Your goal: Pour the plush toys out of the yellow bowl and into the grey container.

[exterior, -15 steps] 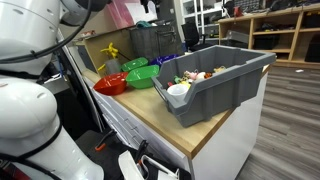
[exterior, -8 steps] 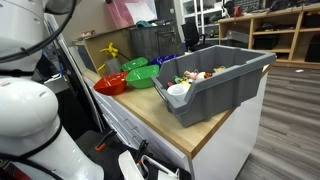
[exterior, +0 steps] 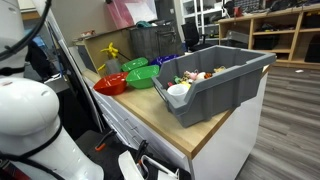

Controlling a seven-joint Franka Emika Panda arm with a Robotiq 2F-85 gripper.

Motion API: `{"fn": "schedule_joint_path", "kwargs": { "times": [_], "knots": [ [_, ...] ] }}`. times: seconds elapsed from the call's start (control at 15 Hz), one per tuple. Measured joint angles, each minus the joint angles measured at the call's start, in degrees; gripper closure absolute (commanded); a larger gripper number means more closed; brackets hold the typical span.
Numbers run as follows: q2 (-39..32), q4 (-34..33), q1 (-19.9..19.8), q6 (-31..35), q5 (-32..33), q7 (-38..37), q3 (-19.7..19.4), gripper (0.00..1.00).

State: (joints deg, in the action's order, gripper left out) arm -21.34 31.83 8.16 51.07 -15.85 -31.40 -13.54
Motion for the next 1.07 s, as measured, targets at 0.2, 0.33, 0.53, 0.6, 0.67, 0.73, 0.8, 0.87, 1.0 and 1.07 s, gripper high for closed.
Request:
{"fn": "schedule_joint_path", "kwargs": {
  "times": [0.2, 0.33, 0.53, 0.6, 0.67, 0.73, 0.8, 0.87, 1.0, 1.07],
  "knots": [
    [2.8, 0.5, -1.9, 0.0, 1.0, 7.7, -0.7, 0.0],
    [4.1, 1.0, -3.6, 0.3, 1.1, 13.7, -1.3, 0.0],
    [6.0, 2.7, -6.5, 1.7, 1.0, 22.4, -1.4, 0.0],
    [6.8, 3.5, -7.3, 2.8, 0.9, 25.1, -1.4, 0.0],
    [7.5, 4.6, -8.0, 4.3, 0.7, 27.4, -1.4, 0.0],
    [8.4, 6.1, -8.7, 6.2, 0.4, 29.6, -1.4, 0.0],
    [9.4, 7.9, -9.4, 8.2, -0.1, 31.4, -1.4, 0.0],
    [10.4, 10.0, -9.8, 10.3, -0.5, 33.0, -1.4, 0.0],
    [13.0, 15.3, -10.3, 14.8, -0.7, 36.0, -1.4, 0.0],
    [14.2, 18.0, -10.3, 16.9, -0.7, 37.3, -1.4, 0.0]
  ]
}}
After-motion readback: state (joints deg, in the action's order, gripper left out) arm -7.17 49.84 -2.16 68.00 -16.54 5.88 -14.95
